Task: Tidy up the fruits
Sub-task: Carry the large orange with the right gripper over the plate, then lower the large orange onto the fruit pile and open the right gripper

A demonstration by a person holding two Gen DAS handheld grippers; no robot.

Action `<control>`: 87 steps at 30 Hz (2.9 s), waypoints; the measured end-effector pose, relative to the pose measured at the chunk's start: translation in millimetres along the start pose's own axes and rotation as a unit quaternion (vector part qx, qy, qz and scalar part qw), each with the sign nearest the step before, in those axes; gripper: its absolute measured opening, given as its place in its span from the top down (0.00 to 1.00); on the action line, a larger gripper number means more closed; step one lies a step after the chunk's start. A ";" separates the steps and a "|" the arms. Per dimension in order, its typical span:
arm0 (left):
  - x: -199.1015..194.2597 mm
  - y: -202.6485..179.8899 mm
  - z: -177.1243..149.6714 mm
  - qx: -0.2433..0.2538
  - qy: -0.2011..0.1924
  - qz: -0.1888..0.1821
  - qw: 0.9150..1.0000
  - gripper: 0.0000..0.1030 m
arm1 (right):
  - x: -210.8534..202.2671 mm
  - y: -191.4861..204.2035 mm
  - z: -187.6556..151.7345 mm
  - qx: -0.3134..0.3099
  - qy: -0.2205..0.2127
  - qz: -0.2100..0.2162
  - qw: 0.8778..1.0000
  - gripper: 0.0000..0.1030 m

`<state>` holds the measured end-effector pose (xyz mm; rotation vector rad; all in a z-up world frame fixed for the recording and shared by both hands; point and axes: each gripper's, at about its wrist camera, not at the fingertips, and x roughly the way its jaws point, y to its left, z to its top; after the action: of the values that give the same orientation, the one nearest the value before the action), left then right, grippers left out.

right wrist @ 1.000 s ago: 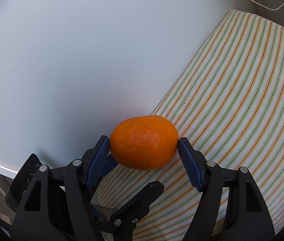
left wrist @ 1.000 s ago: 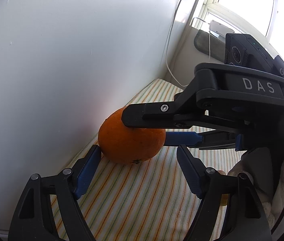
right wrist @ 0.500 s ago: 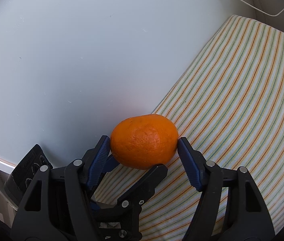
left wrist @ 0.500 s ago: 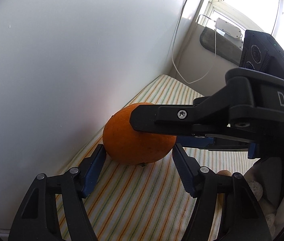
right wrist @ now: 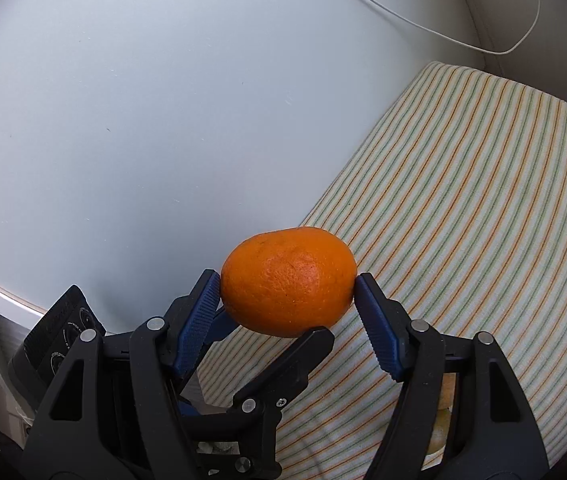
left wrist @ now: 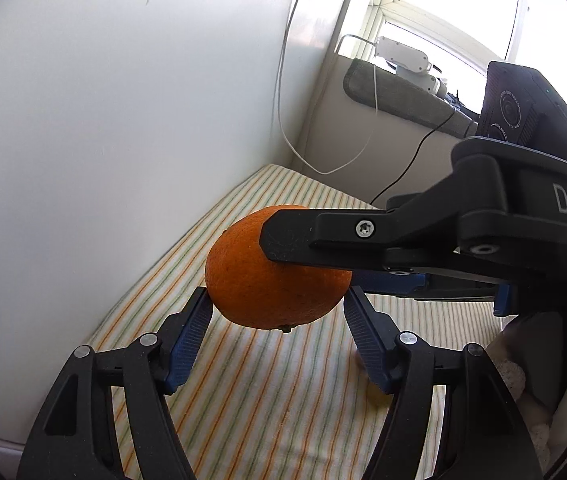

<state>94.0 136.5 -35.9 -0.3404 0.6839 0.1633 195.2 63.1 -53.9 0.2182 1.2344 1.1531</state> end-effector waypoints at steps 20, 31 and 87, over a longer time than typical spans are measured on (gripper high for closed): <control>5.1 -131.8 -1.3 0.091 0.004 -0.098 0.991 0.34 | -160.2 -41.0 -60.8 0.034 -0.098 -0.053 0.993 0.30; 10.6 -191.6 -14.2 0.130 0.025 -0.140 0.981 0.34 | -235.5 -64.5 -93.5 0.065 -0.135 -0.085 0.985 0.30; 33.2 -261.3 -35.5 0.175 0.088 -0.167 0.966 0.33 | -313.8 -132.5 -109.0 0.136 -0.166 -0.158 0.964 0.26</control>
<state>165.8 -118.7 -16.6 -0.1266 0.8047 -0.3110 216.8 -288.5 8.1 0.3896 1.0771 0.6385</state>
